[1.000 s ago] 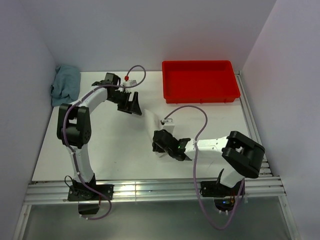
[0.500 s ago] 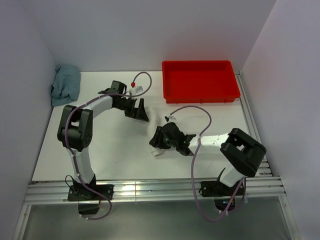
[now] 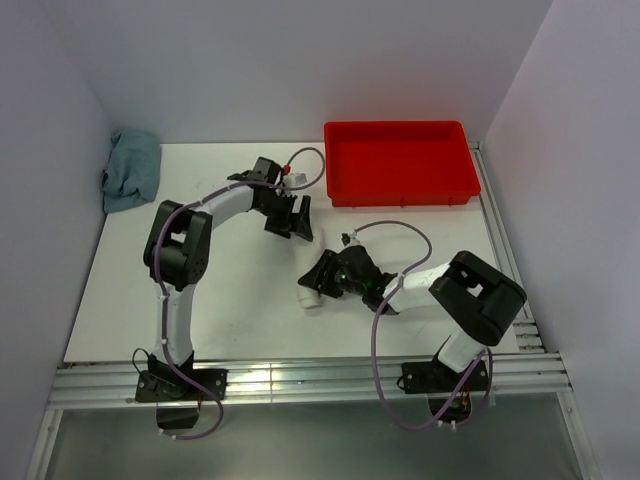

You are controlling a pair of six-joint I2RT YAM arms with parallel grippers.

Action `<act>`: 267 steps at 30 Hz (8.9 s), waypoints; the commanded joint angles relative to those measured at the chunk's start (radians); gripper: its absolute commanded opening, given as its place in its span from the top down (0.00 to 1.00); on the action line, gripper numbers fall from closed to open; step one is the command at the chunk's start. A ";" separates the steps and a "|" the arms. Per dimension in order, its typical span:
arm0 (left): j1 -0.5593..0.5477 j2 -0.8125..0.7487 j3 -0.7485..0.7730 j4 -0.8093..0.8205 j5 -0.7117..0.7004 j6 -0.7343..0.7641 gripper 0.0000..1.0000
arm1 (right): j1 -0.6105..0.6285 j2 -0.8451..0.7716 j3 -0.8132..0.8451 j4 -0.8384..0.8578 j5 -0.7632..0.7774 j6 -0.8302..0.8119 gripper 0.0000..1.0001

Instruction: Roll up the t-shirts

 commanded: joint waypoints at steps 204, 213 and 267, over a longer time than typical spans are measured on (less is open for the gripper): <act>0.163 -0.167 0.359 -0.494 -0.066 0.249 0.05 | -0.401 0.875 1.823 -1.147 0.493 -1.189 0.47; 0.161 -0.149 0.357 -0.488 -0.057 0.251 0.05 | -0.412 0.838 1.832 -1.155 0.418 -1.155 0.26; 0.160 -0.089 0.323 -0.454 -0.046 0.248 0.06 | -0.440 0.563 1.365 -1.167 0.245 -0.678 0.83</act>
